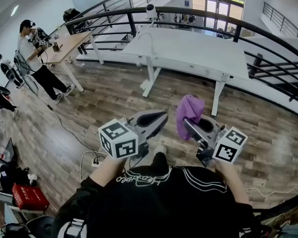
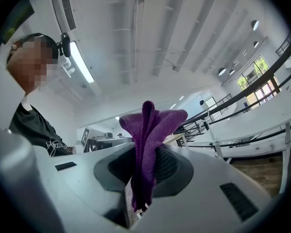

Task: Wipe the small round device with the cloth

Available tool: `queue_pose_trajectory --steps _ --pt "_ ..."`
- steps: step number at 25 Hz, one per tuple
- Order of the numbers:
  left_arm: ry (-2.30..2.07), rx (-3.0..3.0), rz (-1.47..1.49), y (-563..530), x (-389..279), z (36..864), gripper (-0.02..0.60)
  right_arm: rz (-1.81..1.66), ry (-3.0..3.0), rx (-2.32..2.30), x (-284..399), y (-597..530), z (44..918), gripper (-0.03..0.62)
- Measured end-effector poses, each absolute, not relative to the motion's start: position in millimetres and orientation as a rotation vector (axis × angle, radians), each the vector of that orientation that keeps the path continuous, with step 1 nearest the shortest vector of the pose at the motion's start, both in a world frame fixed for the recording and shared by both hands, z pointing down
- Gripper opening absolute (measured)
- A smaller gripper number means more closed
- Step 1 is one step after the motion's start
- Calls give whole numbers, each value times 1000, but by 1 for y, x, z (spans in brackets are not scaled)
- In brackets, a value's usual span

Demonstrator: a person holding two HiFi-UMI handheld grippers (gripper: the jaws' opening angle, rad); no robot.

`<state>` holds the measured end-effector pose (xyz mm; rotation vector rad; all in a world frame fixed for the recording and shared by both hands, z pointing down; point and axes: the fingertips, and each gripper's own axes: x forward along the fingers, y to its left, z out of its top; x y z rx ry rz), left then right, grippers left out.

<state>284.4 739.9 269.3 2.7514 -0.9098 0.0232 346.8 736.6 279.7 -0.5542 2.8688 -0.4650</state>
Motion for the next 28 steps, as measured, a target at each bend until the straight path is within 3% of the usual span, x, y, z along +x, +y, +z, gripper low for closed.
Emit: queue_pose_trajectory --steps 12,23,28 --pt "-863 2709 17 585 249 302 8 -545 2873 -609 314 585 311 66" --pt "-870 2619 43 321 135 327 8 -654 2848 -669 212 318 324 66" --pt "-850 2628 40 262 104 330 8 -616 2854 -687 182 255 319 66"
